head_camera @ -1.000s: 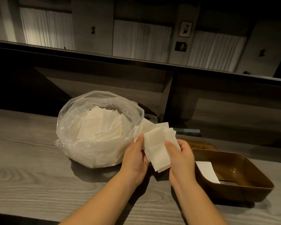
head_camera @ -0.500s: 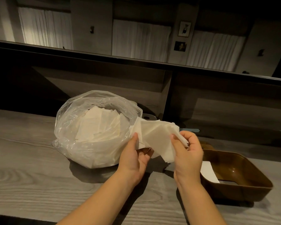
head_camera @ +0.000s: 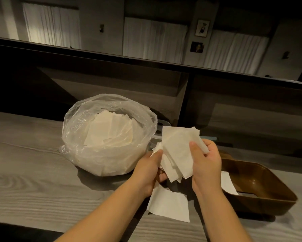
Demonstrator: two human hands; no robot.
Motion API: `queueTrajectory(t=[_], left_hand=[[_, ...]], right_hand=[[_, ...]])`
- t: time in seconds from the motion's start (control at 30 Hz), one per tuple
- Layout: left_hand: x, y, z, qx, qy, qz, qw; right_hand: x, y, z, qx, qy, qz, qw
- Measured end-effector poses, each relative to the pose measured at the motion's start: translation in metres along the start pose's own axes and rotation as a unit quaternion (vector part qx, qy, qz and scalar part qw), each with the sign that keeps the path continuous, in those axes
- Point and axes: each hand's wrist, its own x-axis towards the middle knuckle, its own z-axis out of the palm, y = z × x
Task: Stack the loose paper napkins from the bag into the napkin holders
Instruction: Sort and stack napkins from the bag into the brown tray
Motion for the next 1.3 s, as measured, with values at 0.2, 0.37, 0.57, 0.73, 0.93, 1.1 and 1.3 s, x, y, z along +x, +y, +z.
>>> queueTrajectory(t=[0.2, 0.37, 0.57, 0.73, 0.93, 1.1, 1.3], left_hand=[[0.001, 0.002, -0.004, 0.036, 0.023, 0.044, 0.998], [0.0, 0.011, -0.01, 0.007, -0.026, -0.017, 0.999], [0.004, 0.019, -0.018, 0.054, -0.053, -0.065, 0.995], [0.001, 0.019, -0.021, 0.087, -0.07, -0.101, 0.989], [0.005, 0.017, -0.022, 0.066, -0.096, -0.119, 0.986], [0.002, 0.017, -0.022, 0.068, -0.12, -0.105, 0.985], [0.001, 0.016, -0.022, 0.069, -0.113, -0.093, 0.987]], right_hand=[[-0.001, -0.009, -0.005, 0.055, -0.05, 0.035, 0.997], [-0.004, -0.018, -0.013, 0.001, -0.234, 0.096, 0.968], [0.001, -0.009, -0.009, -0.222, -0.211, 0.022, 0.952], [0.005, -0.003, -0.008, -0.24, -0.173, -0.002, 0.955], [0.005, 0.005, -0.005, -0.164, -0.124, 0.013, 0.979], [0.007, 0.012, 0.0, -0.179, -0.1, -0.002, 0.979], [0.007, 0.013, -0.003, -0.22, -0.11, -0.041, 0.968]])
